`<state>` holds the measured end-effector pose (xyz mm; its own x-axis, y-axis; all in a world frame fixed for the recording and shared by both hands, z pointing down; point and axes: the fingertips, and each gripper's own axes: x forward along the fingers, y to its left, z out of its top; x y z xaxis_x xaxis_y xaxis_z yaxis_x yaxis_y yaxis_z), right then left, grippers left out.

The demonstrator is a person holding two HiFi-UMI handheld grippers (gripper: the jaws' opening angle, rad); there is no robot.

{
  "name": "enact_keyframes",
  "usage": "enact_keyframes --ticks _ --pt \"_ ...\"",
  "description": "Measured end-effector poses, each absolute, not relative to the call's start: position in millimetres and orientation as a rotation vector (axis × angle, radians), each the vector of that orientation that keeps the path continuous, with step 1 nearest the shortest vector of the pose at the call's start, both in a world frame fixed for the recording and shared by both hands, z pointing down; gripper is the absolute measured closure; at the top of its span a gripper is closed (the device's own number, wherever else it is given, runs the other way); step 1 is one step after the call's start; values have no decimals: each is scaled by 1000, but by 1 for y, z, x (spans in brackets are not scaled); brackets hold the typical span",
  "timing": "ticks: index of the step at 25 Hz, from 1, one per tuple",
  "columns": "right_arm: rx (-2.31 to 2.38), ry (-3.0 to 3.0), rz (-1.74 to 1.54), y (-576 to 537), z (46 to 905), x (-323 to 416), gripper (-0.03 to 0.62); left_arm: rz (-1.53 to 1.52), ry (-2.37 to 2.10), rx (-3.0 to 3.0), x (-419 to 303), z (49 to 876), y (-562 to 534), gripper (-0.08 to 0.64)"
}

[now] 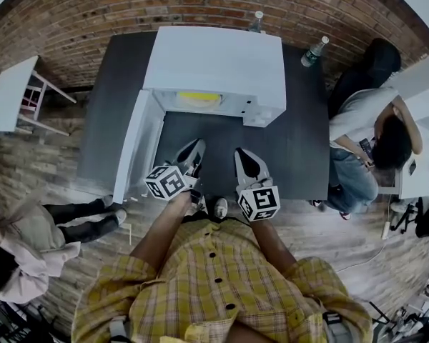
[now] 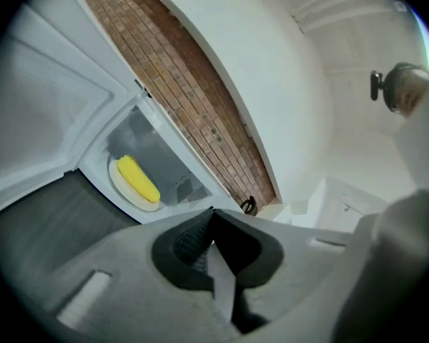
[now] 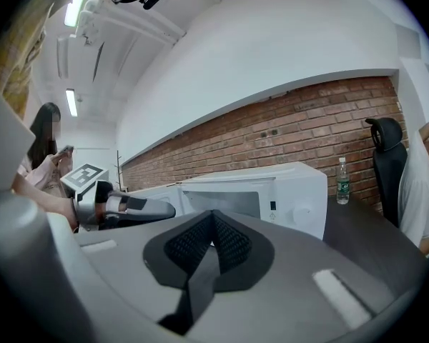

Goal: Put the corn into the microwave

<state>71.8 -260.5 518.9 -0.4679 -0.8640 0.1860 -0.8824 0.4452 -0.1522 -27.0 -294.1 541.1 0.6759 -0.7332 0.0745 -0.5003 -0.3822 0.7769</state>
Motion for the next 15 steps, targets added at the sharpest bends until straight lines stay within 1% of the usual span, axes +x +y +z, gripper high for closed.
enact_keyframes --ticks 5,15 --pt "1576 -2611 325 -251 513 70 589 -243 -1024 2244 -25 528 -273 563" --pt "1576 -2628 302 -240 501 71 589 -85 -1215 2417 -29 511 -250 563"
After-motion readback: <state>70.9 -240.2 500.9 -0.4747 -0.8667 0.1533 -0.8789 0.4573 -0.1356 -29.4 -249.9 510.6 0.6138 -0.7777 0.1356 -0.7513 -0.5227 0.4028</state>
